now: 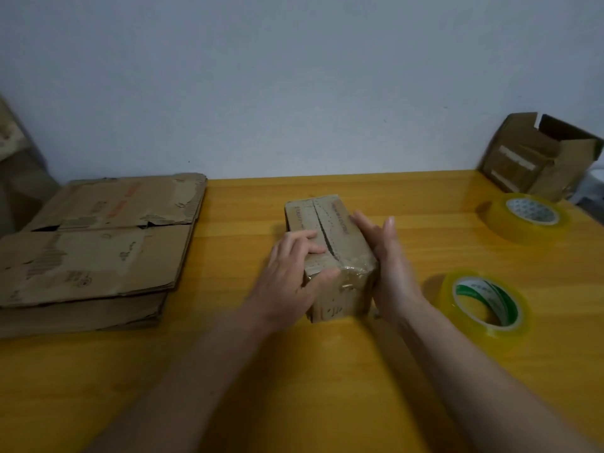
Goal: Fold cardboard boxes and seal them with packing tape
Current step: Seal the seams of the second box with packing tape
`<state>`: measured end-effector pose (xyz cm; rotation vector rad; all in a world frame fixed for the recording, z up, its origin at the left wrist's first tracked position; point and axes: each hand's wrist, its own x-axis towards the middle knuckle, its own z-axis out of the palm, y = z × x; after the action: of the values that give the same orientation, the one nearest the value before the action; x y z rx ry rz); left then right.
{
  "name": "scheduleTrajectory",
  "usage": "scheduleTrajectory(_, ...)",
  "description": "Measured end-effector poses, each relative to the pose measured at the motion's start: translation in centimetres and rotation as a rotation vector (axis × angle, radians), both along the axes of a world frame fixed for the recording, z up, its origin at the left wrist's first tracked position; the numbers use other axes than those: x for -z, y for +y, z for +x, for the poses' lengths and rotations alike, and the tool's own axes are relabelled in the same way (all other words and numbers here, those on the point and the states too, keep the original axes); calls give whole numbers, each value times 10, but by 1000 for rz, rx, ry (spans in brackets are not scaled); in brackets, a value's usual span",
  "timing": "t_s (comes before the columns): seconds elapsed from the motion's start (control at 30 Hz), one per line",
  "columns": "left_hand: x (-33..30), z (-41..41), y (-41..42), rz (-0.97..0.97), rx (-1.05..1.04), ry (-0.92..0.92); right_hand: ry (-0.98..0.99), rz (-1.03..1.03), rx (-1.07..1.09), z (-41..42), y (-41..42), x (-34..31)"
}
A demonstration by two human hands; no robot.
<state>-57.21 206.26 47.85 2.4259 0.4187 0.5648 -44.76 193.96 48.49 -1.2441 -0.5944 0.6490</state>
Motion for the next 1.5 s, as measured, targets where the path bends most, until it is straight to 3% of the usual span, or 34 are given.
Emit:
scheduleTrajectory(0.1, 12, 6, -1, 45, -26, -92, -132, 44, 117, -8, 13, 8)
scheduleTrajectory(0.27, 17, 9, 0, 15, -26, -138, -595, -58, 182, -1, 6, 41)
scheduleTrajectory(0.43, 14, 3, 12, -34, 70, -110, -1095, -331, -153, 35, -29, 30)
scheduleTrajectory(0.5, 11, 2, 15, -42, 104, -51, -1162, -407, -249, 43, -36, 11)
scheduleTrajectory(0.73, 5, 2, 11, -48, 85, -26, -1158, -324, -217, 37, -17, 12)
scheduleTrajectory(0.9, 7, 2, 16, 80, 91, 11, -1209, -316, -238, 41, -20, 11)
scheduleTrajectory(1.1, 4, -3, 18, 157, 114, 107, -695, -335, -131, 5, -11, -2)
scheduleTrajectory(1.23, -15, -8, 13, 168, 106, 326, -741, -411, -134, 3, -19, 4)
scheduleTrajectory(1.33, -46, -1, 2, 131, -73, 270, -723, -495, -169, 6, -25, 3)
scheduleTrajectory(1.4, -56, 14, -7, 188, -127, 264, -607, -471, -201, 3, -24, -4)
scheduleTrajectory(1.5, -49, 31, -23, 396, -82, 456, -464, -401, -220, -5, -26, -18)
